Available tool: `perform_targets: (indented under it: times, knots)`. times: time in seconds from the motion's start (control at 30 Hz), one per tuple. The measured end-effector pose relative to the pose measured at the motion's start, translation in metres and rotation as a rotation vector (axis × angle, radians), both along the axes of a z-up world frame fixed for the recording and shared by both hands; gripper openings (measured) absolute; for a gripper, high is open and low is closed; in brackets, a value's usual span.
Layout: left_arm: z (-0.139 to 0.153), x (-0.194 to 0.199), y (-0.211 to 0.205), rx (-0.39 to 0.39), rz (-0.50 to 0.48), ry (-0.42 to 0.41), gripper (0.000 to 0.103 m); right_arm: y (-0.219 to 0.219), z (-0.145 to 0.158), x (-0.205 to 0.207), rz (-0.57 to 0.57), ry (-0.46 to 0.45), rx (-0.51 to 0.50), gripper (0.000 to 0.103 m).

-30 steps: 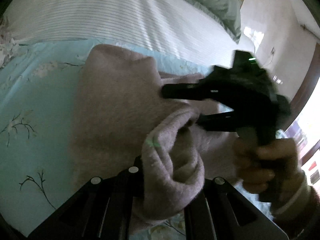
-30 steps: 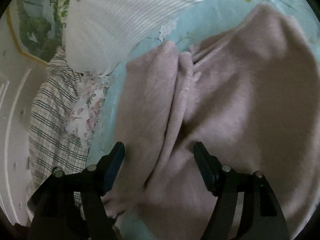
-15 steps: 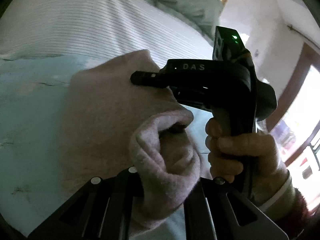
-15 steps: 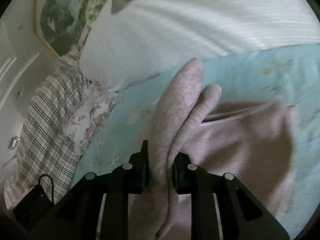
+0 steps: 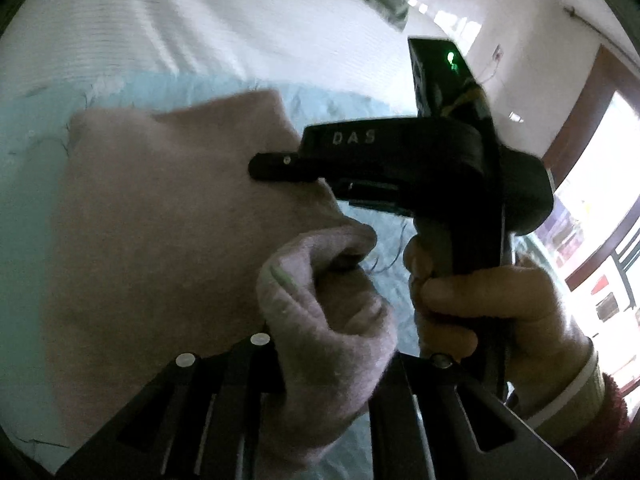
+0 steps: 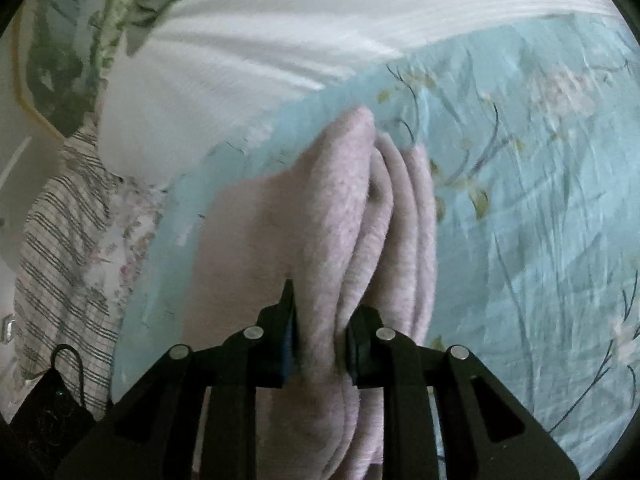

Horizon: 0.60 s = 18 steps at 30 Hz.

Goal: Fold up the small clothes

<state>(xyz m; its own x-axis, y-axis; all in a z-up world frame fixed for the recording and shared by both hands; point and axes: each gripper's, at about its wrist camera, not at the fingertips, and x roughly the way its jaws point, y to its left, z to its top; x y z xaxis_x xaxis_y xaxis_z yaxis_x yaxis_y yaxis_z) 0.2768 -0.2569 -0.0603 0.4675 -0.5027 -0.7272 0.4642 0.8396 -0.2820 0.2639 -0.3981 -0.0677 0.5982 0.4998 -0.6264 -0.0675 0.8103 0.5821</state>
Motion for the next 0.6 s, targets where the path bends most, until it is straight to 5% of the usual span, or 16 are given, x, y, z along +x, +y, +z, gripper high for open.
perform_targets:
  times: [0.13,0.2,0.37,0.6]
  knots:
    - [-0.005,0.003,0.012,-0.031,0.006,0.043,0.028,-0.003,-0.006,-0.004,-0.016,-0.001,0.029,0.035]
    - [0.000,-0.005,0.024,-0.045,0.002,0.044,0.050,-0.006,-0.002,-0.013,-0.043,-0.014,0.030,0.044]
    - [0.019,-0.041,0.068,-0.077,0.005,0.018,0.086,-0.015,0.014,-0.042,-0.105,-0.076,0.021,0.086]
    - [0.023,-0.020,0.143,-0.132,0.163,0.039,0.086,-0.009,-0.007,-0.052,-0.054,-0.004,0.017,0.087]
